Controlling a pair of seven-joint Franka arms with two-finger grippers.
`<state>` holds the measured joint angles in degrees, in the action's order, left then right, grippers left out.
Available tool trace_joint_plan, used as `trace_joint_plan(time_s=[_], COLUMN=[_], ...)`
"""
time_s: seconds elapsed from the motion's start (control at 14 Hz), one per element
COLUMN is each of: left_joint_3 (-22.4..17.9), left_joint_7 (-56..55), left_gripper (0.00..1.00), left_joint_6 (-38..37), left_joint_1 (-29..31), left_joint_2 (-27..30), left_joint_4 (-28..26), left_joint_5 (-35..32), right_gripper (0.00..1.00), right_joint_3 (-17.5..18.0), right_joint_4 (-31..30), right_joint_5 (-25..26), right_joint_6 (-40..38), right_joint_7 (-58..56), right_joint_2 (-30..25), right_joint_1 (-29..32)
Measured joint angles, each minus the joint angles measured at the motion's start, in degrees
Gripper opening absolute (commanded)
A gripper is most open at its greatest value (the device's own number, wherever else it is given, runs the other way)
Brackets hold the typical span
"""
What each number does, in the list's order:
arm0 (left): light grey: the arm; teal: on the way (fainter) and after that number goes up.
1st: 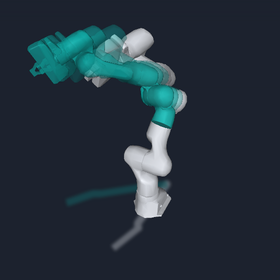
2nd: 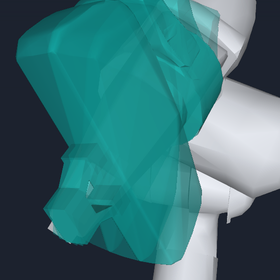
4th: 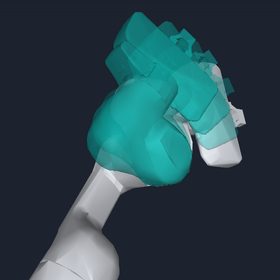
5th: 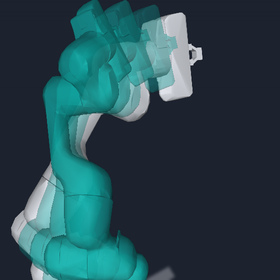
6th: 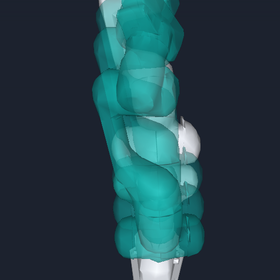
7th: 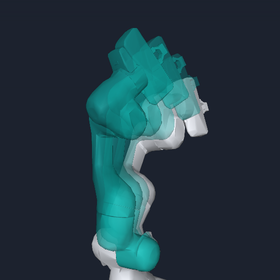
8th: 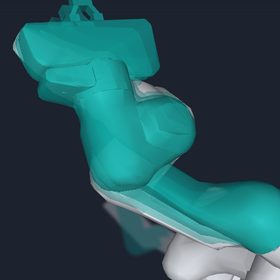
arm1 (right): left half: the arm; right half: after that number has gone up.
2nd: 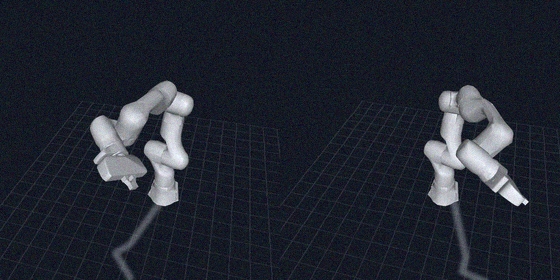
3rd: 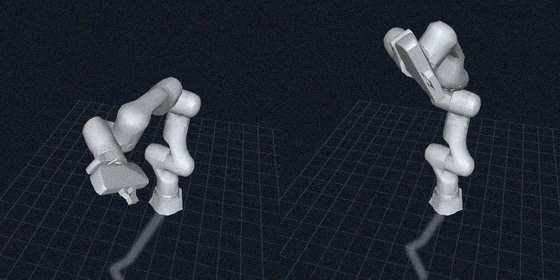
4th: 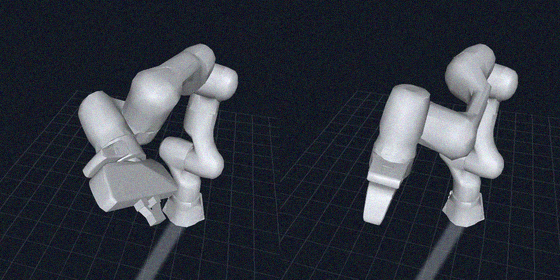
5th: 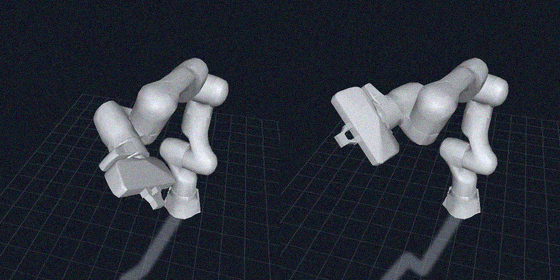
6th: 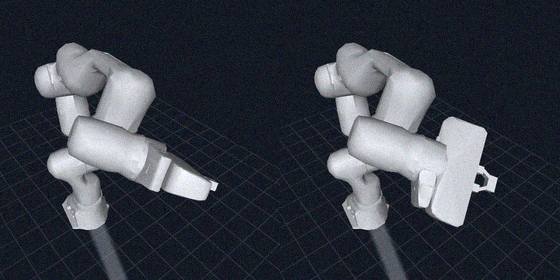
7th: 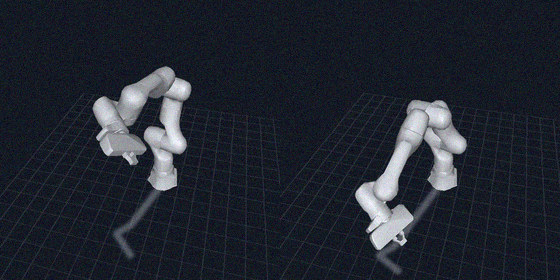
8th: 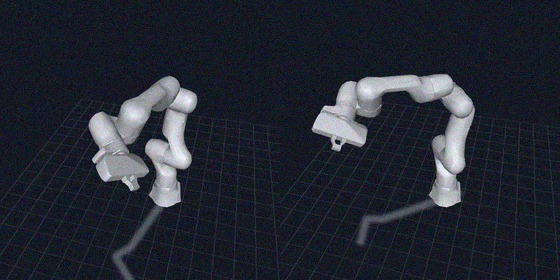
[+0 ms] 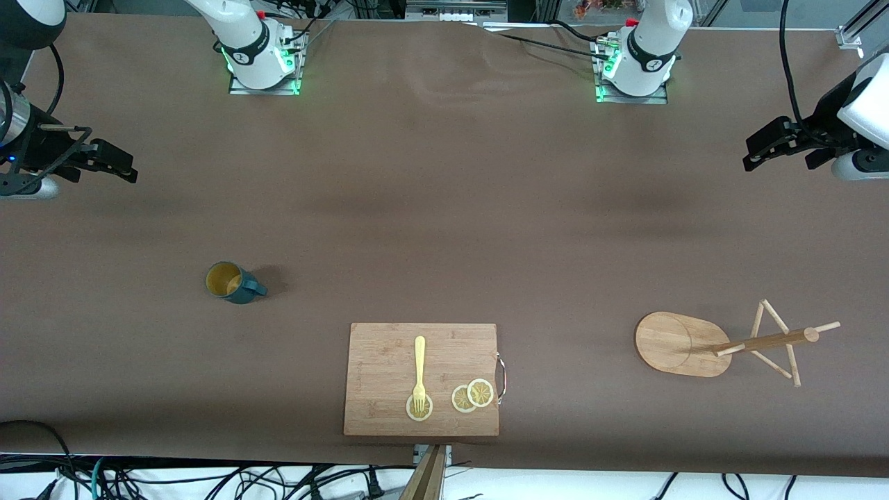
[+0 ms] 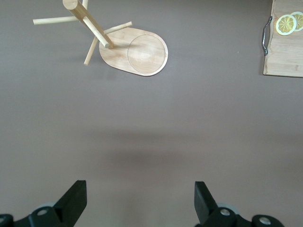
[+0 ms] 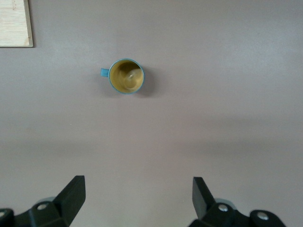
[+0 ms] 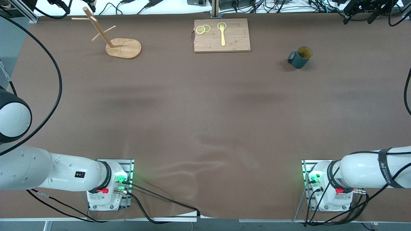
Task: Pass cup and hang on rack
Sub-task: 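Move the right gripper out from rest toward the teal mug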
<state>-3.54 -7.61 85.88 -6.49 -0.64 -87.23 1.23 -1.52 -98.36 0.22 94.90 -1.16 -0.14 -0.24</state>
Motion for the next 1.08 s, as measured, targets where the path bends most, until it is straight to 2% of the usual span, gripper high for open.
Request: trace_joint_plan(time_s=[0.65, 1.08], left_joint_3=[0.0, 0.0], left_joint_7=[0.0, 0.0], left_gripper=[1.0, 1.0], left_joint_6=[0.0, 0.0], left_joint_1=[0.0, 0.0], left_joint_2=[0.0, 0.0], left_joint_4=[0.0, 0.0], left_joint_5=[0.0, 0.0], right_gripper=[1.0, 1.0], right_joint_3=[0.0, 0.0], right_joint_4=[0.0, 1.2], right_joint_5=[0.1, 2.5], right_joint_6=[0.1, 0.4], right_joint_7=[0.0, 0.1], right_joint_2=[0.2, 1.3], right_joint_1=[-0.5, -1.3])
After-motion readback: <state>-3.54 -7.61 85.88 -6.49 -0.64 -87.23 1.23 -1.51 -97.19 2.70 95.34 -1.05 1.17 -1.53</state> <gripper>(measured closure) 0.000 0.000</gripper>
